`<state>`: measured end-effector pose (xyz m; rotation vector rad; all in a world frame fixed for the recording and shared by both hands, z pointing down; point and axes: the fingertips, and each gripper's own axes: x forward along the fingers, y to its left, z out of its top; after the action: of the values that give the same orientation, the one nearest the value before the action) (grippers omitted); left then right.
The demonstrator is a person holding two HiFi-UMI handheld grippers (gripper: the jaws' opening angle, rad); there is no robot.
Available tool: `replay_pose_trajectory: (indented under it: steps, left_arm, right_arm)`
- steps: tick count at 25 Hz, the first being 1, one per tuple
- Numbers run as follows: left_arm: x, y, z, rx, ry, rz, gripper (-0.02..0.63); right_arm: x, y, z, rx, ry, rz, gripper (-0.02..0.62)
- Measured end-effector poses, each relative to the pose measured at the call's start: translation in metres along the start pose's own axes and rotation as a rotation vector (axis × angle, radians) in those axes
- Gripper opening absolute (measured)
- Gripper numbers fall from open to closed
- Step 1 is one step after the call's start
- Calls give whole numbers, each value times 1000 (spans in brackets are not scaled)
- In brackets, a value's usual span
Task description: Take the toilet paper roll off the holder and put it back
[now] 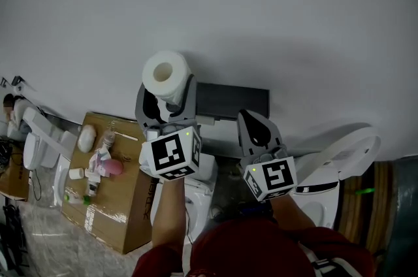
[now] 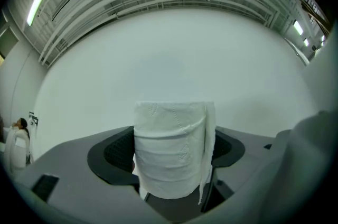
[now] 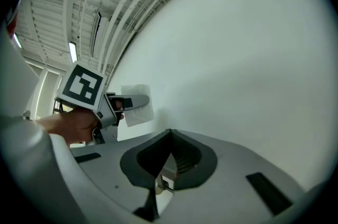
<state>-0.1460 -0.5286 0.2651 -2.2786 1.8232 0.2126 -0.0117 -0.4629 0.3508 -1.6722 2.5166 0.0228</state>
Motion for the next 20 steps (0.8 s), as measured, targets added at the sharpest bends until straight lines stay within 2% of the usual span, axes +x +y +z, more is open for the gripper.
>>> replay_pose_trajectory:
  steps: [13,20]
  left_arm:
    - [20,0,-80,-23,140,14,422]
    - [21,2,-93,-43,139,19,422]
  right_arm:
    - [4,-1,-6,2,16,-2,8]
    - [5,-1,-10,6,19,1,8]
